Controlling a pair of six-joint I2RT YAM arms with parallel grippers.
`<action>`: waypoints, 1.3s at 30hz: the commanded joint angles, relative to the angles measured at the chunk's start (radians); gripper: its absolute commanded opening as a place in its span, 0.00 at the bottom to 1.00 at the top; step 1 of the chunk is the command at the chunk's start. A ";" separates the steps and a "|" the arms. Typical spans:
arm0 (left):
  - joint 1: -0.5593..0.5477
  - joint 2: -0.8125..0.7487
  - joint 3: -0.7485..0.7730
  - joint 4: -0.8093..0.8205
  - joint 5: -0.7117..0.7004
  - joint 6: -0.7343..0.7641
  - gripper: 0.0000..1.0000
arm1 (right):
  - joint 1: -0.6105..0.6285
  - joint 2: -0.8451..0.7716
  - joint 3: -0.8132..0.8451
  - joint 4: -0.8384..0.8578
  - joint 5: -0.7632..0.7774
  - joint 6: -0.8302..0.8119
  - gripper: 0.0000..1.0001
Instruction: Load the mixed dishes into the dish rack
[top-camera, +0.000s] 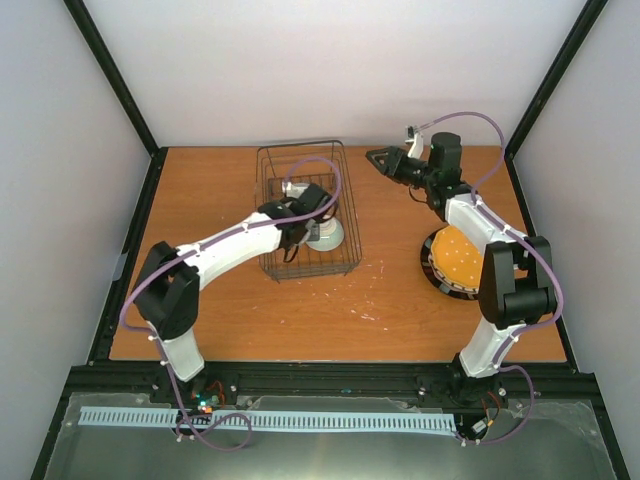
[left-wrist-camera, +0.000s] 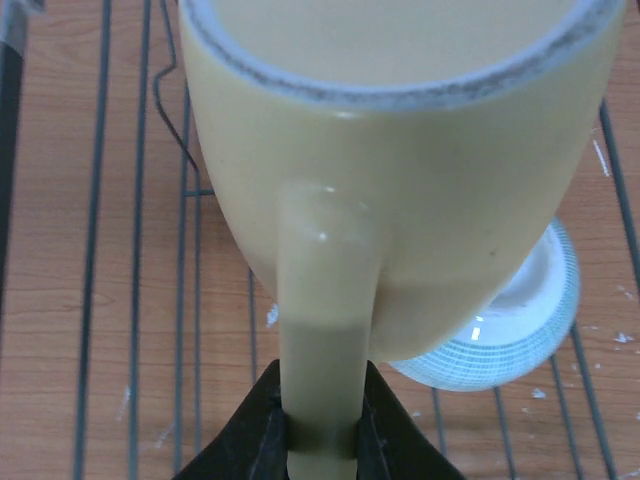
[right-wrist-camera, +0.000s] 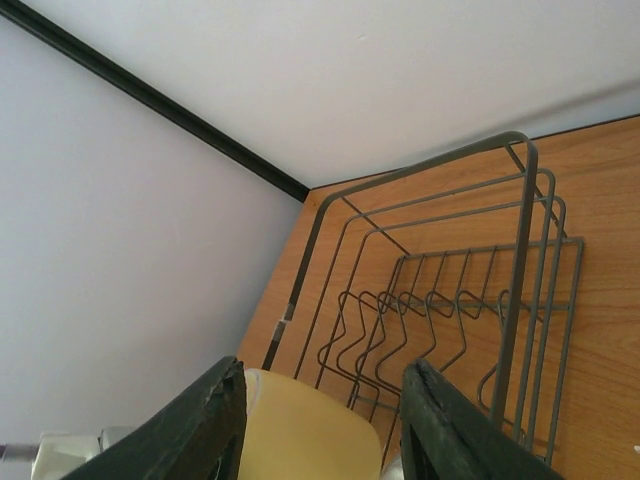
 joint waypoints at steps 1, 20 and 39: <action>-0.034 0.032 0.102 -0.046 -0.121 -0.184 0.01 | -0.024 -0.034 -0.023 -0.017 -0.042 -0.023 0.42; -0.069 0.147 0.184 -0.359 -0.154 -0.601 0.01 | -0.058 -0.052 -0.131 0.077 -0.083 0.049 0.39; -0.072 0.191 0.116 -0.337 -0.040 -0.574 0.01 | -0.073 -0.047 -0.149 0.054 -0.077 0.028 0.39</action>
